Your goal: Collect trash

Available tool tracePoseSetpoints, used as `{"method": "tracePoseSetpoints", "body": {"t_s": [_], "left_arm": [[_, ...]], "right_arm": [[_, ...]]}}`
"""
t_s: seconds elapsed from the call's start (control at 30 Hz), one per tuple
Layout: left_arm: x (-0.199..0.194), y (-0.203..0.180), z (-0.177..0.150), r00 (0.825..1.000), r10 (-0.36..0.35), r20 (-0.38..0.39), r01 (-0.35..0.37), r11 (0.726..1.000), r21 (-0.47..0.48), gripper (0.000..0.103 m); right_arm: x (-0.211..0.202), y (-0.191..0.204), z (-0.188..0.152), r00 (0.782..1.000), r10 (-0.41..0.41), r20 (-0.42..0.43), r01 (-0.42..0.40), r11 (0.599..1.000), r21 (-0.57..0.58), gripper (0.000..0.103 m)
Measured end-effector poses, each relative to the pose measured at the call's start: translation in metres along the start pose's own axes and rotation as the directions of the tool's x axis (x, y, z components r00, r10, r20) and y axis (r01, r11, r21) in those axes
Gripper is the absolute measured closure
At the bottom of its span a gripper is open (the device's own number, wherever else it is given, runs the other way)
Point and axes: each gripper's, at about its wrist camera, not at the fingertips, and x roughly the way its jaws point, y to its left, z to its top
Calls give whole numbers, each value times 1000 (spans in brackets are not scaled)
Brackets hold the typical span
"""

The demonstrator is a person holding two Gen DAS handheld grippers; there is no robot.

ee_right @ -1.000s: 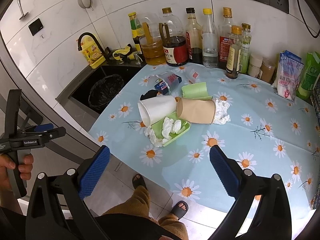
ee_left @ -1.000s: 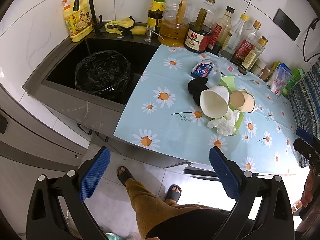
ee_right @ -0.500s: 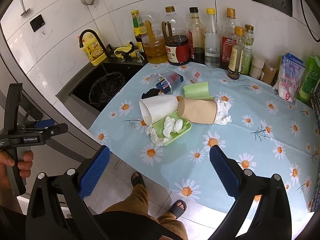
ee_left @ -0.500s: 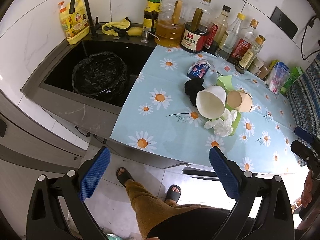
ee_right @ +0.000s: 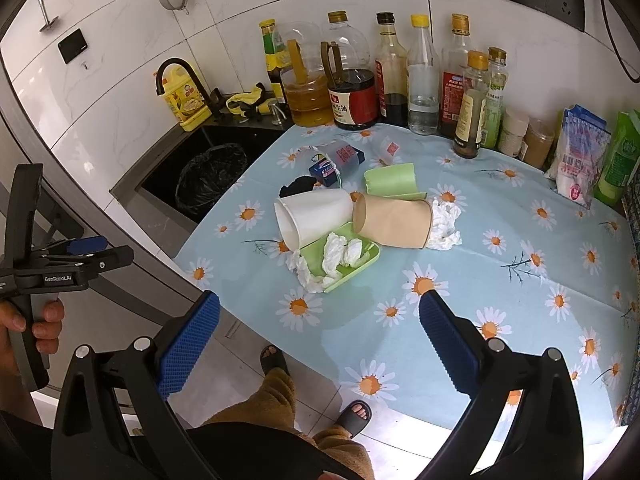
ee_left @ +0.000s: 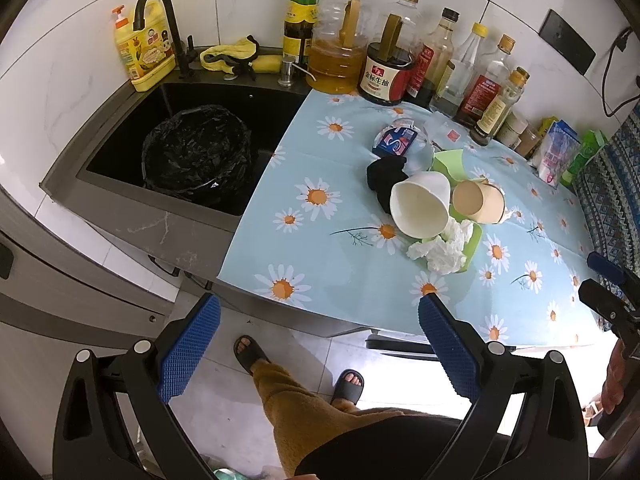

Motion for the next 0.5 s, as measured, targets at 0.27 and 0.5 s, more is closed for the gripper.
{"method": "tracePoseSetpoints", "body": {"t_s": [0.27,0.5], "left_arm": [[1,2,2,1000,-1,-6,1,1000,0,7],[-2,-1,-1,1000,15,-7,-15,1000,-1,7]], "right_arm": [[1,1,-2,1000,6,1,-6,1000,-4,4],[1,-2,-5,1000,24,1,-24,1000,-6,4]]}}
